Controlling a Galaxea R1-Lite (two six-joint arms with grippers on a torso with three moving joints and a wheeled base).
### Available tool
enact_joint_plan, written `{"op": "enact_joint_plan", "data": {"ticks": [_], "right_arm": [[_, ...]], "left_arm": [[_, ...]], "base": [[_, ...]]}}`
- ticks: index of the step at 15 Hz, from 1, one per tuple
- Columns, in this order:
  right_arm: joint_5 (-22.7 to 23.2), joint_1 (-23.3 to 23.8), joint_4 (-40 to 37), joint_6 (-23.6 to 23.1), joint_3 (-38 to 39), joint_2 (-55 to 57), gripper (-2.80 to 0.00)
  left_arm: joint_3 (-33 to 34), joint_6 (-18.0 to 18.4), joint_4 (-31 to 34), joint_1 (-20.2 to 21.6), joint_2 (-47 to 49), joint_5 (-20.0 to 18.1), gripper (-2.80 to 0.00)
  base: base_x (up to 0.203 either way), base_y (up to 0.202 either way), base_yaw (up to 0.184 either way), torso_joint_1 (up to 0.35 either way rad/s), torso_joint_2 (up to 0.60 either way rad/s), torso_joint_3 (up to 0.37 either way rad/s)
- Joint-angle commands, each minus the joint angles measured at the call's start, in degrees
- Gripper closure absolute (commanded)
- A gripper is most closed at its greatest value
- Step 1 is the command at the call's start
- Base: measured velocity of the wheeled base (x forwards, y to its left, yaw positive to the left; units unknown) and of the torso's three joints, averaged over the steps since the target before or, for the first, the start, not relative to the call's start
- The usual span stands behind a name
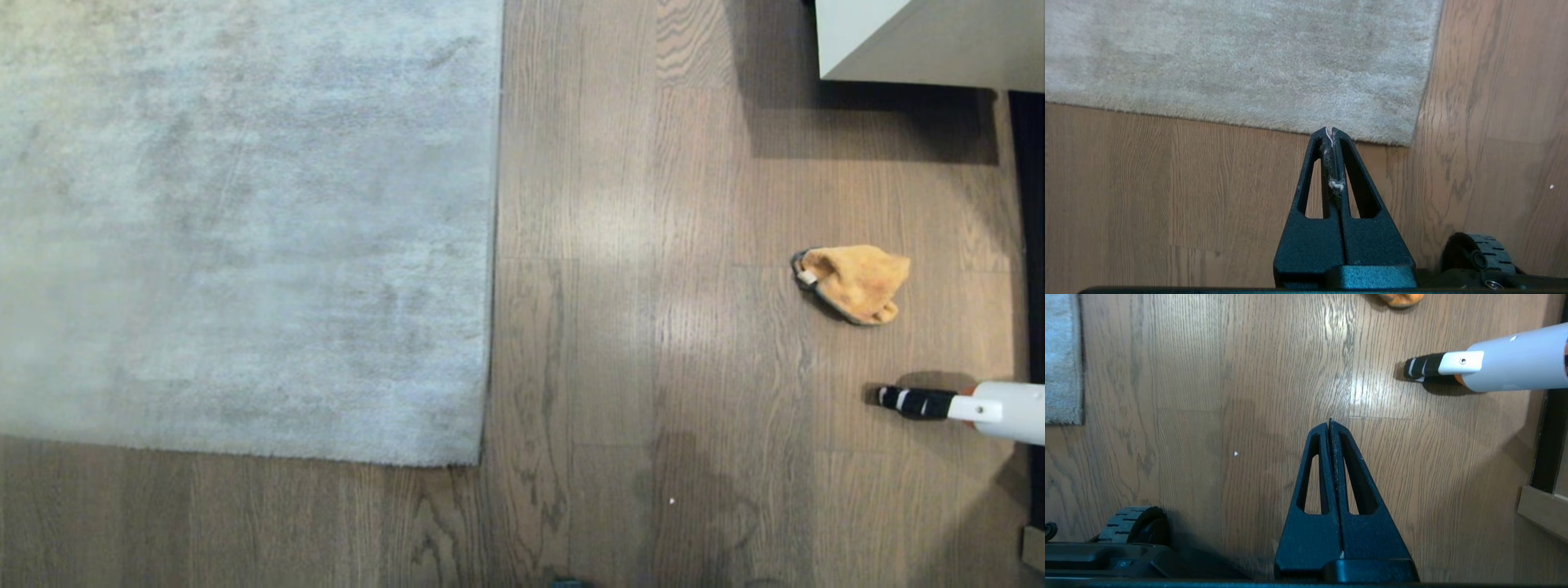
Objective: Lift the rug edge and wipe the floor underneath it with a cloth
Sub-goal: Pick up the rag
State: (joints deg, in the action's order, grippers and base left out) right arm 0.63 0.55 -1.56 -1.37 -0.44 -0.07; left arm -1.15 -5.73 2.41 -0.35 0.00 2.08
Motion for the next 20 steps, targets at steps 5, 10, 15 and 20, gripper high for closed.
{"op": "enact_joint_plan", "data": {"ticks": [5,10,15,20], "right_arm": [[0.0,0.0,0.0,0.0,0.0,0.1,0.00],[0.0,0.0,0.0,0.0,0.0,0.1,0.00],[0.1,0.1,0.0,0.0,0.0,0.1,0.00],[0.1,0.1,0.0,0.0,0.0,0.1,0.00]], "left_arm": [[0.0,-0.1,0.0,0.0,0.0,0.0,0.00],[0.0,-0.1,0.0,0.0,0.0,0.0,0.00],[0.0,-0.1,0.0,0.0,0.0,0.0,0.00],[0.0,-0.1,0.0,0.0,0.0,0.0,0.00]], "base": [[0.000,0.000,0.000,-0.001,0.00,-0.194],[0.000,0.000,0.000,0.001,0.00,-0.199],[0.000,0.000,0.000,0.003,0.00,-0.195],[0.000,0.000,0.000,0.003,0.00,-0.197]]}}
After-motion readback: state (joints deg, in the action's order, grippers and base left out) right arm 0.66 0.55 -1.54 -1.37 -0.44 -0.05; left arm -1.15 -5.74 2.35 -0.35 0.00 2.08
